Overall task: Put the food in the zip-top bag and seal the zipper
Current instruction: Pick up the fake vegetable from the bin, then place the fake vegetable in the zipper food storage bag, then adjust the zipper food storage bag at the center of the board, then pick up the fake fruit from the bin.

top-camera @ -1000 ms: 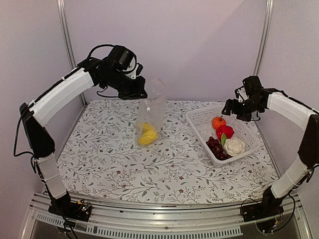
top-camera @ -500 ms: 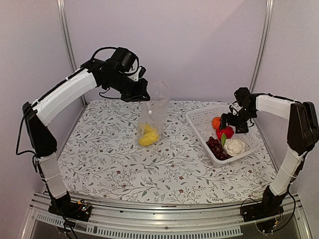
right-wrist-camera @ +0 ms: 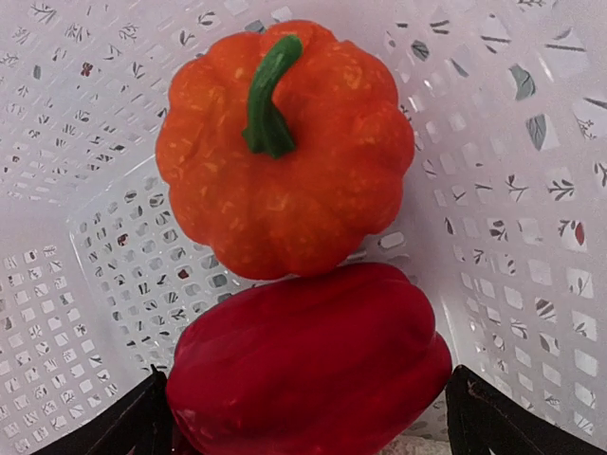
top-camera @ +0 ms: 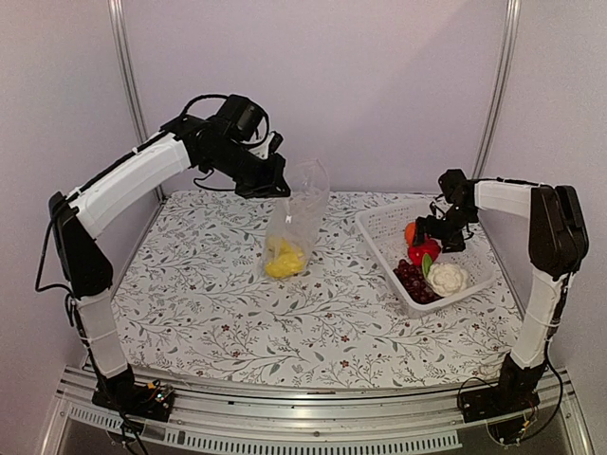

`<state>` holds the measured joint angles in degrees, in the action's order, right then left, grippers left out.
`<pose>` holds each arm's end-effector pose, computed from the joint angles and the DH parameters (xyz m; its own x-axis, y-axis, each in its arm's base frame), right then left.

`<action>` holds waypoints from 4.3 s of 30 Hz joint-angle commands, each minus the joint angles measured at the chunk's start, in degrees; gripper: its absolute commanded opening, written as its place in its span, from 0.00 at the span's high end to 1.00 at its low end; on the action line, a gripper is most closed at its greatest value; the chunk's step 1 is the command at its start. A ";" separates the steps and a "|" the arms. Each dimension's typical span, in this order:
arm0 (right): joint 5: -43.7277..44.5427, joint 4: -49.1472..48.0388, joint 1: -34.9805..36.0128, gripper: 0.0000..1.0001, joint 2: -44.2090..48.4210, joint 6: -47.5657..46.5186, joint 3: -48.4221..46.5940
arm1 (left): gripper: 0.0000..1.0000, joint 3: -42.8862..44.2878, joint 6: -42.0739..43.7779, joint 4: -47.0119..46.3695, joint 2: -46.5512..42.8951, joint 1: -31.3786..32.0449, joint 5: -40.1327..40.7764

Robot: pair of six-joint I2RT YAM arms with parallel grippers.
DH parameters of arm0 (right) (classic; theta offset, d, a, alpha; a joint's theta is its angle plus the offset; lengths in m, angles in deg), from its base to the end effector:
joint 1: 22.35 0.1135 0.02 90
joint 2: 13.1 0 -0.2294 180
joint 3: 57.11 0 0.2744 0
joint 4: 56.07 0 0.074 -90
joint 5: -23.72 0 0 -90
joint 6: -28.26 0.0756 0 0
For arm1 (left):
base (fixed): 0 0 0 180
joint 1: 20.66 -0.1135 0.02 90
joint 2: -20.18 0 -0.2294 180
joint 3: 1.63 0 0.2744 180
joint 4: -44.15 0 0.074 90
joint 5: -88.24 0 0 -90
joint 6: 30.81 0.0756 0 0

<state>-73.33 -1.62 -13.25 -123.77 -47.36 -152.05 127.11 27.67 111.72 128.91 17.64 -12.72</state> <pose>0.4089 0.0749 0.1135 -0.9490 0.0976 -0.2998 0.0389 0.9798 0.1961 0.3454 -0.2911 0.3153 -0.8644 0.0287 -0.5019 0.3018 0.8281 -0.4724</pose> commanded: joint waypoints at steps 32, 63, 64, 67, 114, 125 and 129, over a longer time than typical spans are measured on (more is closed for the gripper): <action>-6.42 -5.19 12.19 0.31 21.79 2.41 -5.08 | 1.00 3.46 0.13 -1.32 4.84 -0.50 -3.71; -5.50 -5.57 29.37 0.19 6.15 1.85 -26.37 | 1.00 6.58 3.10 -2.46 3.88 2.68 -7.41; -5.85 -4.70 29.51 0.14 5.47 2.04 -26.48 | 1.00 6.74 3.16 -2.47 3.93 2.63 -7.40; -7.06 -3.34 29.83 0.01 4.26 1.69 -26.42 | 1.00 7.22 3.05 -2.47 4.37 2.33 -7.18; 1.23 -2.89 3.02 0.14 6.50 2.27 -5.00 | 1.00 8.56 6.38 12.43 2.65 0.61 0.69; 4.86 -4.62 2.99 0.06 0.57 1.04 -6.31 | 1.00 9.17 5.54 12.82 2.70 1.65 -0.46; 6.43 -5.43 2.96 0.04 -2.98 1.07 -8.97 | 1.00 8.72 5.93 12.89 2.94 1.63 -0.37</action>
<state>-69.53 -5.40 -10.14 -123.42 -45.73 -158.19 135.22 33.48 123.98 133.13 19.04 -12.35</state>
